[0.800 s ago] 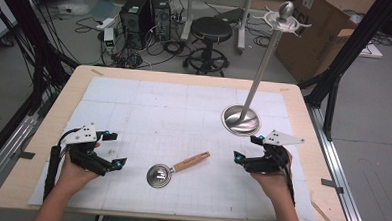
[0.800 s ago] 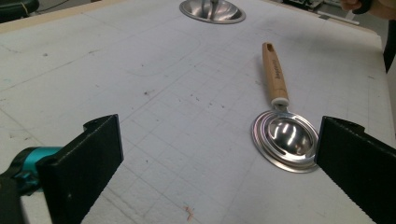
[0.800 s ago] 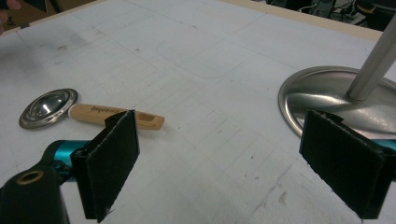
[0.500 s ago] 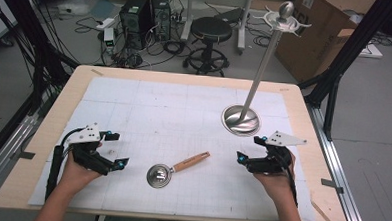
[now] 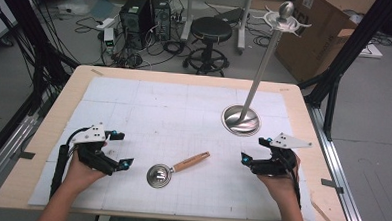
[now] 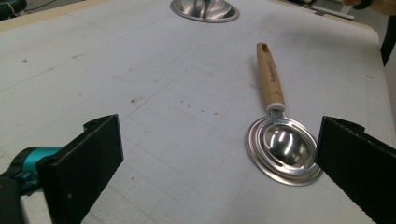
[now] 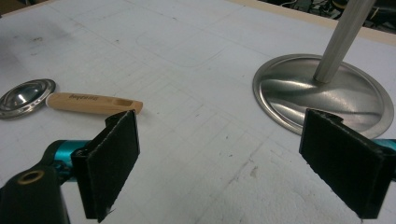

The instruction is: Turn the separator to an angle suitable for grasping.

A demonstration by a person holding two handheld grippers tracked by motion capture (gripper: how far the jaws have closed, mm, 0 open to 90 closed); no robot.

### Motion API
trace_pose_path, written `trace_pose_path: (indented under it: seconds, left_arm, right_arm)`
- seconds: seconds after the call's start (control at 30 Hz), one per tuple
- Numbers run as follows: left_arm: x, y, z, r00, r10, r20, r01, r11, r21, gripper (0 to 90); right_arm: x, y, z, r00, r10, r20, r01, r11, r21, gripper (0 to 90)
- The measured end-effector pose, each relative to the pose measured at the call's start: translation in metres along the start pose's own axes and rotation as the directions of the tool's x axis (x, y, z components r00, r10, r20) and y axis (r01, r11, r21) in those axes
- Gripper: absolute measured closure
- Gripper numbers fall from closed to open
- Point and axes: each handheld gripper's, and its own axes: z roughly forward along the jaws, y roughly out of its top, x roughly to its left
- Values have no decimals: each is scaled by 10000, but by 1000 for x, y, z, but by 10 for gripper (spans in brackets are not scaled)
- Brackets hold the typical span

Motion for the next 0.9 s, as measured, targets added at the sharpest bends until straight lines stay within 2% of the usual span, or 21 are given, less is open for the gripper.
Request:
trace_pose_path:
  seconds: [0.3, 0.6, 0.77, 0.83, 0.9]
  left_arm:
    - [-11, 10, 22, 9994, 41, 348, -48, 9998, 210, 18]
    - [-23, 25, 50, 9976, 503, 477, -536, 9961, 705, 18]
    - [-32, 34, 67, 9938, 943, 591, -1008, 9879, 1179, 18]
    - [-35, 35, 73, 9919, 1096, 641, -1180, 9824, 1450, 18]
    - [-37, 36, 80, 9916, 1082, 715, -1187, 9793, 1638, 18]
  right_arm:
    - [-1, -2, -2, 10000, 11, 19, -11, 10000, 12, 109]
    - [0, -7, -9, 9999, 48, 104, -48, 9999, 91, 110]
    - [0, -10, -12, 9999, 41, 134, -43, 9999, 166, 110]
    - [0, -11, -15, 9999, 58, 160, -60, 9999, 123, 110]
    - [-1, -11, -16, 9998, 30, 193, -32, 9999, 121, 110]
